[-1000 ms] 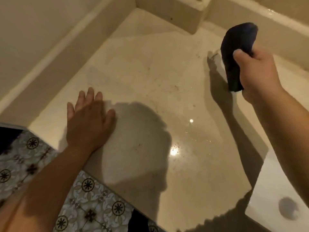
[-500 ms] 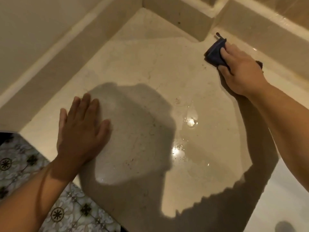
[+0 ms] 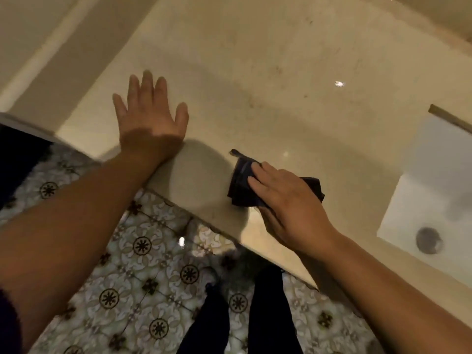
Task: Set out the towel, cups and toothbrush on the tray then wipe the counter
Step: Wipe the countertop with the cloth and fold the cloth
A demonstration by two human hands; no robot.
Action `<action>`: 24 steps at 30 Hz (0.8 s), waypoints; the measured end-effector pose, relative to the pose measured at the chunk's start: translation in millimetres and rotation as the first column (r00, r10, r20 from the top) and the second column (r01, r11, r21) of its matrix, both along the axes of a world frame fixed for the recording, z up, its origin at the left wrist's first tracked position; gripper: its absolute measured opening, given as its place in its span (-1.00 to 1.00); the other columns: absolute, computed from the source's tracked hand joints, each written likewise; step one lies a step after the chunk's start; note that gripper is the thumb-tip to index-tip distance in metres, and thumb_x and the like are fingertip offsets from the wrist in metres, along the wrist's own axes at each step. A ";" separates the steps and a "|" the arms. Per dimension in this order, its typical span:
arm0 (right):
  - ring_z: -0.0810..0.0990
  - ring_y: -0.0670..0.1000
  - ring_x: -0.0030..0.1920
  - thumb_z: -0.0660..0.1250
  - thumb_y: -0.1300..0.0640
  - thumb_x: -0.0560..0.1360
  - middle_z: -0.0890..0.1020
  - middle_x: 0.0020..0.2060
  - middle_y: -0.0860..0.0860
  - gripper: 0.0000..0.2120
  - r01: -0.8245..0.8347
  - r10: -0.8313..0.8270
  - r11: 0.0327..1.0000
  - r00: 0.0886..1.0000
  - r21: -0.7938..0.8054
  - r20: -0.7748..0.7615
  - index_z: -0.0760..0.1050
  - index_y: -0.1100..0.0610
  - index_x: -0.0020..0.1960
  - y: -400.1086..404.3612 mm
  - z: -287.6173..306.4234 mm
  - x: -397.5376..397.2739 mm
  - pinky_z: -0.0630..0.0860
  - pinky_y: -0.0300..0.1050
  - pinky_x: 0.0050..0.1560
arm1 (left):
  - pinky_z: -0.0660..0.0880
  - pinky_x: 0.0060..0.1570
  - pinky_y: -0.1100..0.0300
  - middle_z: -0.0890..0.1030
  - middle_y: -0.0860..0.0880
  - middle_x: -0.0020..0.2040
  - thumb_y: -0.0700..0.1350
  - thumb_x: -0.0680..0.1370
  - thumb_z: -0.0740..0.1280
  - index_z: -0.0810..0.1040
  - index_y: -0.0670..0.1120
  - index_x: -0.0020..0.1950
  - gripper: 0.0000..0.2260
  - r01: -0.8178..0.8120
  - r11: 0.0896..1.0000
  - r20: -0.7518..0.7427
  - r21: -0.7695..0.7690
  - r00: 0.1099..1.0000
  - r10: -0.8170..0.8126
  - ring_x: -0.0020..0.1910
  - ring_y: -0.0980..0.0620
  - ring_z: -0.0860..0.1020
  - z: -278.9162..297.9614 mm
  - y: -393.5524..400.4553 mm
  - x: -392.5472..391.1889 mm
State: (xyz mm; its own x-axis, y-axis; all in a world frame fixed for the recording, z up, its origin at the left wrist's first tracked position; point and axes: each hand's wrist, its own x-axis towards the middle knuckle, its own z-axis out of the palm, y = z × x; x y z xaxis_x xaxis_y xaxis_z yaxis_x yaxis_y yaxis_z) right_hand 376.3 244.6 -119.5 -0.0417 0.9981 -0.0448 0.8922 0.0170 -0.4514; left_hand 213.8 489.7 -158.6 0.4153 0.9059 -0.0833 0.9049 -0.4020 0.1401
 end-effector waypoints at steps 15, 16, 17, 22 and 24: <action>0.67 0.17 0.06 0.28 0.04 0.51 0.63 0.17 0.22 -0.60 -0.081 -0.560 0.623 -0.741 -0.778 -0.370 0.58 0.23 0.26 -64.2 33.2 -85.2 0.62 0.07 0.03 | -0.12 0.53 -0.26 -0.01 -0.11 0.66 0.23 0.63 -0.12 0.04 -0.08 0.64 -0.35 0.023 1.000 -0.044 -0.019 0.999 -0.024 0.63 -0.15 -0.08 0.3 1.5 -1.5; 0.67 0.16 0.08 0.27 0.03 0.50 0.63 0.18 0.21 -0.59 -0.062 -0.544 0.628 -0.748 -0.776 -0.380 0.58 0.24 0.25 -62.9 35.8 -78.4 0.61 0.08 0.06 | -0.12 0.53 -0.26 -0.01 -0.11 0.66 0.23 0.62 -0.12 0.04 -0.07 0.64 -0.35 0.022 1.000 -0.046 -0.020 0.999 -0.023 0.63 -0.15 -0.08 0.0 1.4 -1.2; 0.67 0.15 0.09 0.27 0.02 0.50 0.63 0.19 0.20 -0.58 -0.027 -0.526 0.630 -0.751 -0.776 -0.400 0.58 0.25 0.24 -60.7 38.9 -69.2 0.60 0.08 0.09 | -0.12 0.53 -0.26 -0.01 -0.11 0.66 0.24 0.62 -0.13 0.04 -0.07 0.64 -0.34 0.022 1.000 -0.047 -0.022 0.999 -0.023 0.63 -0.15 -0.08 -0.4 1.5 -0.8; 0.66 0.09 0.12 0.27 -0.02 0.49 0.64 0.19 0.12 -0.61 0.353 -0.432 0.629 -0.582 -0.693 -0.689 0.63 0.15 0.20 -33.2 60.7 28.6 0.59 0.04 0.12 | -0.09 0.53 -0.27 0.02 -0.11 0.66 0.26 0.59 -0.16 0.06 -0.08 0.64 -0.31 0.024 1.000 -0.030 -0.008 0.999 -0.024 0.63 -0.15 -0.06 -1.6 1.7 -2.2; 0.63 0.07 0.17 0.23 0.00 0.55 0.65 0.19 0.07 -0.65 0.538 -0.389 0.617 -0.427 -0.575 -0.817 0.57 0.08 0.27 -9.6 73.8 85.2 0.59 0.02 0.11 | -0.07 0.52 -0.27 0.04 -0.12 0.66 0.25 0.60 -0.14 0.08 -0.08 0.63 -0.32 0.019 1.000 -0.022 -0.001 1.000 -0.019 0.62 -0.15 -0.04 -1.1 1.5 -1.8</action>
